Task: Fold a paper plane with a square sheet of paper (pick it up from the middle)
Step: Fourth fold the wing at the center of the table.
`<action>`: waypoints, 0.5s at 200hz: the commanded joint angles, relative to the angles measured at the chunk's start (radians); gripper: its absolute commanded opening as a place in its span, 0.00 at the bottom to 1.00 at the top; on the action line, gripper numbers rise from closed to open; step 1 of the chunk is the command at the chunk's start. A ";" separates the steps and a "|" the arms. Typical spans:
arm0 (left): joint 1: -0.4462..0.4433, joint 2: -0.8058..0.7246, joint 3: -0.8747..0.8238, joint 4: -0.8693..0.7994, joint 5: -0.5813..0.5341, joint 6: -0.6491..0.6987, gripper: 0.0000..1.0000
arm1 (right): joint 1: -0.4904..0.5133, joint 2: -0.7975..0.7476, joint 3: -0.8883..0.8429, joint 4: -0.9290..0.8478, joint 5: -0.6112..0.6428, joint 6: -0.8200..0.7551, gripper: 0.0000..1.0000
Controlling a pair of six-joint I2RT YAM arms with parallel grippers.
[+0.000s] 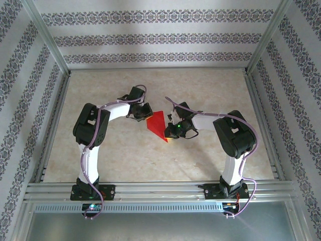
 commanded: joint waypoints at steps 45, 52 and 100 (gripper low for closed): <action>0.084 0.078 0.144 -0.137 -0.101 0.139 0.11 | 0.002 0.096 -0.077 -0.169 0.166 -0.025 0.07; 0.086 0.079 0.156 -0.150 -0.105 0.148 0.11 | 0.002 0.095 -0.077 -0.166 0.166 -0.025 0.07; 0.052 -0.091 0.039 -0.050 -0.011 0.109 0.11 | 0.006 0.099 -0.068 -0.175 0.163 -0.023 0.07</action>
